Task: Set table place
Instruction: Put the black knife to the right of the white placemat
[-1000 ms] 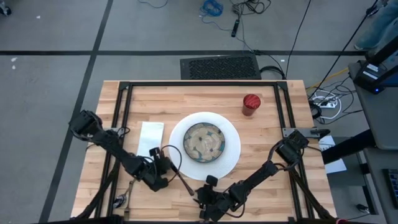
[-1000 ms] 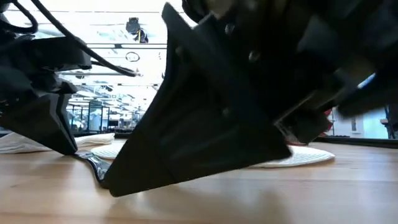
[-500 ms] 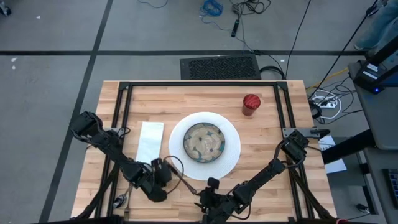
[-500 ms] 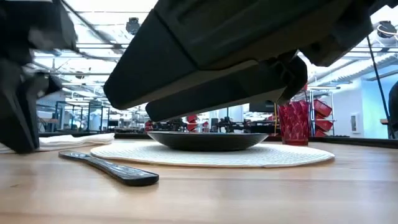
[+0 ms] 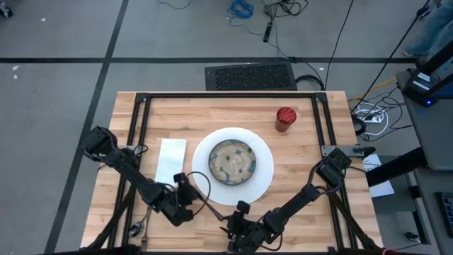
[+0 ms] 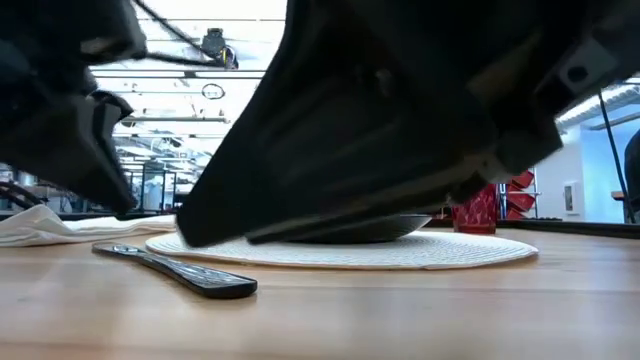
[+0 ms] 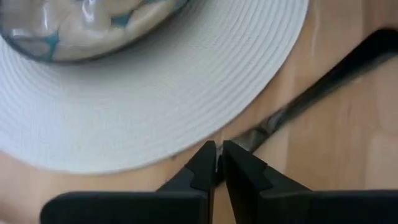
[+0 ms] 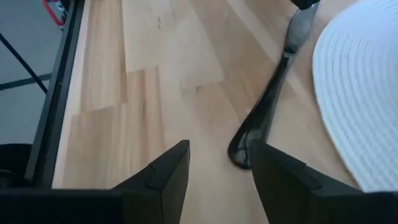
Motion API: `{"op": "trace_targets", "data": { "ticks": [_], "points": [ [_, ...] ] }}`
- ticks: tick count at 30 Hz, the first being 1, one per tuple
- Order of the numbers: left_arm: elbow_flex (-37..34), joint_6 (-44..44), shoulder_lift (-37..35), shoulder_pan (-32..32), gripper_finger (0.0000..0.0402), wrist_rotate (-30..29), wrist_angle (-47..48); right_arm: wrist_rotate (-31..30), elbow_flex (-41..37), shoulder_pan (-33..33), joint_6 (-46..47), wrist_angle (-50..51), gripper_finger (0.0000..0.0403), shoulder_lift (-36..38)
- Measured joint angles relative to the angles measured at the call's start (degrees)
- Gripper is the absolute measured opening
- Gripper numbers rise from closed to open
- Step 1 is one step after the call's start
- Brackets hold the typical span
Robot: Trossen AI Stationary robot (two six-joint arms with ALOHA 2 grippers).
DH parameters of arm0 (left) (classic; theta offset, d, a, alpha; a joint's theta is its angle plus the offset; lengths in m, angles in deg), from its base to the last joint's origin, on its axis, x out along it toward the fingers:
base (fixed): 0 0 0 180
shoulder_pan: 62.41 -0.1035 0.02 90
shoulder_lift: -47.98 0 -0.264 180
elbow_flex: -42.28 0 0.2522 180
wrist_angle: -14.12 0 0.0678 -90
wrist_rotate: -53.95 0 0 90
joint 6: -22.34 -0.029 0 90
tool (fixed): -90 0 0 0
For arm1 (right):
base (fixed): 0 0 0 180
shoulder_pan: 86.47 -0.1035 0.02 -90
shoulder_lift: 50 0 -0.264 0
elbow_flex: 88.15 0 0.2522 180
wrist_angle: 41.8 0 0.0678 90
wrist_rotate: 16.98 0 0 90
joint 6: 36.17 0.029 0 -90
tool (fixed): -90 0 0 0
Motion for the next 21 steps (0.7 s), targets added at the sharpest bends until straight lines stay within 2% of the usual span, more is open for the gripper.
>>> {"op": "trace_targets", "data": {
  "ticks": [5,10,16,21],
  "points": [
    [-3.7,3.2,1.1,-0.2,0.0018,0.7,0.2,-0.1,0.0,0.0,-0.2,-2.0,0.0155,-0.7],
    [-6.3,8.2,2.3,-0.1,0.0018,0.7,-3.5,-1.0,0.0,-0.2,-4.6,-5.7,0.0155,-0.7],
    [-6.5,14.6,2.8,1.1,0.0018,1.8,-5.4,-6.9,0.0,-0.2,-4.2,-4.1,0.0155,-0.7],
    [-6.5,22.7,2.9,2.4,0.0018,3.3,-5.3,-7.4,0.0,-0.2,-5.6,-4.1,0.0155,-0.8]
  ]
}}
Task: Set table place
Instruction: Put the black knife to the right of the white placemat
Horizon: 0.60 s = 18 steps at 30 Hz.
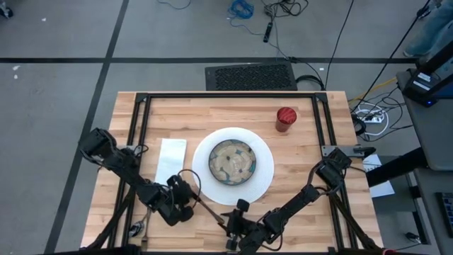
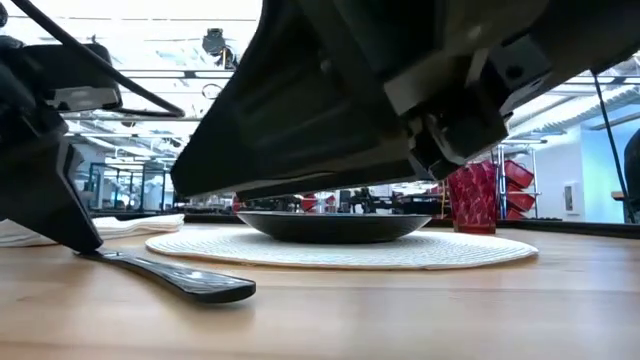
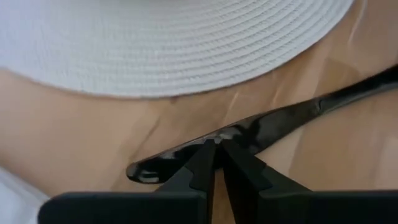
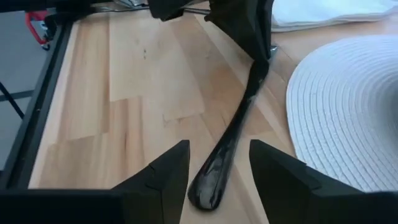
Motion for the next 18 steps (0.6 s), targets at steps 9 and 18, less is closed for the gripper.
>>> {"op": "trace_targets", "data": {
  "ticks": [9,18],
  "points": [
    [0.0,9.2,0.0,0.1,0.0018,2.0,0.2,1.5,0.0,0.1,0.1,-0.6,0.0183,-3.5],
    [0.0,9.3,0.0,0.0,0.0018,2.2,0.2,9.8,0.3,1.7,-1.9,1.0,0.0189,-3.4]
  ]
}}
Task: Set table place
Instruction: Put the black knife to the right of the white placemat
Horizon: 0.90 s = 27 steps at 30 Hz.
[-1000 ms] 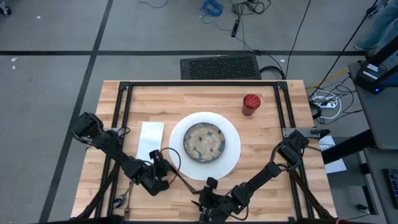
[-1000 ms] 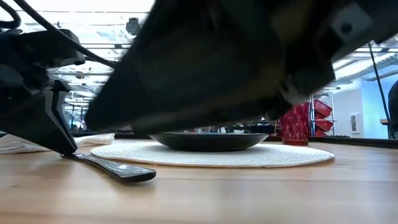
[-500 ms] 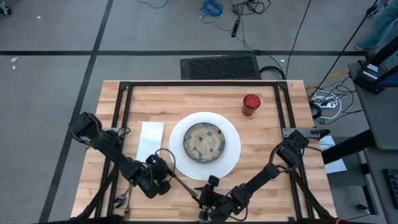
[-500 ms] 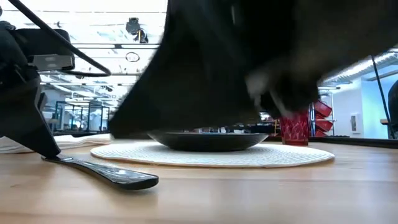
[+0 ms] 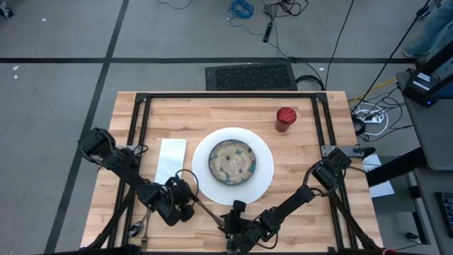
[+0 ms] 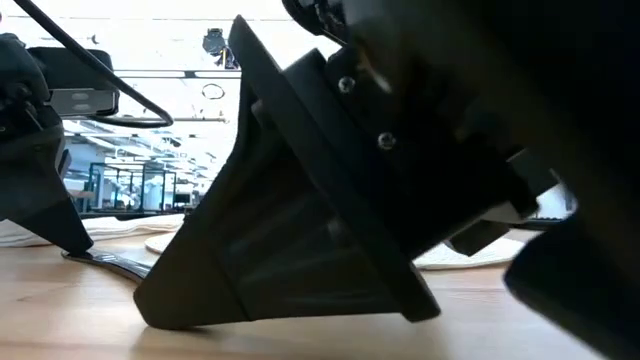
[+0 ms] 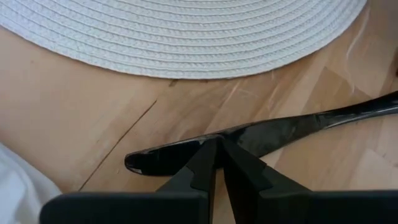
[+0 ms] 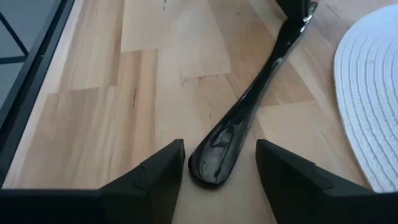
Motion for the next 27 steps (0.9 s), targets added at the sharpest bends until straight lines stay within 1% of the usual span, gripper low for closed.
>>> {"op": "trace_targets", "data": {
  "ticks": [6,13,16,21,27],
  "points": [
    [-0.1,0.6,0.0,0.0,0.0018,0.1,-0.6,-1.3,0.0,0.0,0.2,2.4,0.0184,0.3],
    [-0.1,8.0,0.0,0.2,0.0018,2.3,-1.8,-1.8,0.1,0.1,5.1,7.0,0.0183,0.5],
    [0.0,10.3,0.0,0.7,0.0018,5.0,-3.2,-2.0,0.0,0.1,5.8,8.1,0.0183,1.0],
    [2.0,10.6,0.1,1.6,0.0018,8.9,-3.3,-3.8,-0.3,0.0,5.5,12.6,0.0183,2.8],
    [2.6,10.5,0.2,1.7,0.0018,10.0,-3.3,-7.1,-0.6,-1.5,5.5,18.3,0.0183,4.9]
  ]
}}
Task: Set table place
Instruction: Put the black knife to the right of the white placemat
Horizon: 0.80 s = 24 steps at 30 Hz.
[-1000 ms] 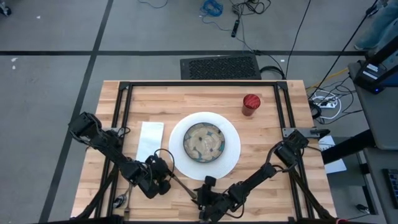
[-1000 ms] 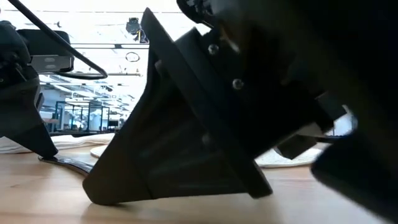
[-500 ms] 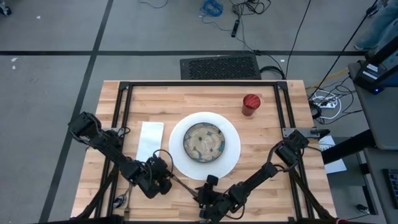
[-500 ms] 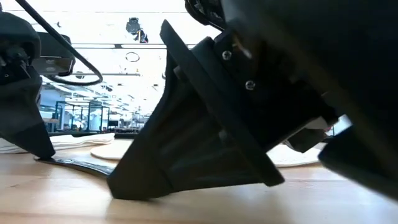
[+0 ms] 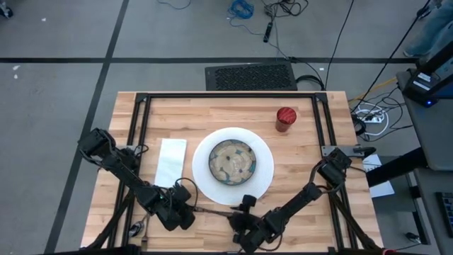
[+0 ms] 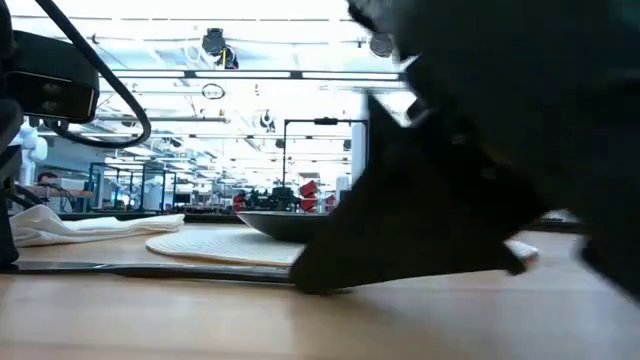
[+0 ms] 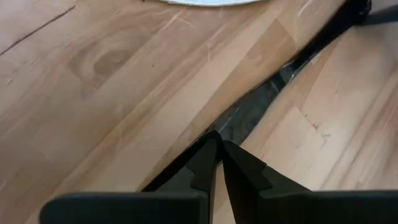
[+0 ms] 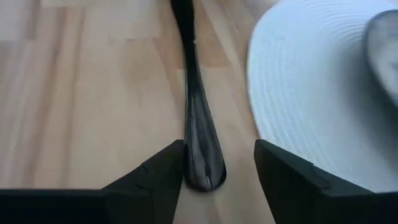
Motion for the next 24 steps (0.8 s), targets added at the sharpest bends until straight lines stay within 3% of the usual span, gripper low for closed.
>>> {"op": "trace_targets", "data": {
  "ticks": [4,7,19,24],
  "points": [
    [0.0,0.0,0.0,0.0,0.0018,-0.2,0.0,-2.4,0.0,-1.8,0.1,0.9,0.0182,0.5],
    [0.0,-0.6,0.0,0.0,0.0018,-0.4,0.0,-0.5,-1.7,-2.0,1.1,-1.5,0.0182,0.4],
    [0.0,-5.7,0.0,0.0,0.0018,-1.4,0.1,2.5,-18.6,0.1,-3.3,-40.8,0.0182,0.5],
    [0.0,-5.6,0.0,0.0,0.0018,-1.6,0.2,2.9,-23.0,0.2,-5.5,-48.3,0.0182,0.5]
  ]
}}
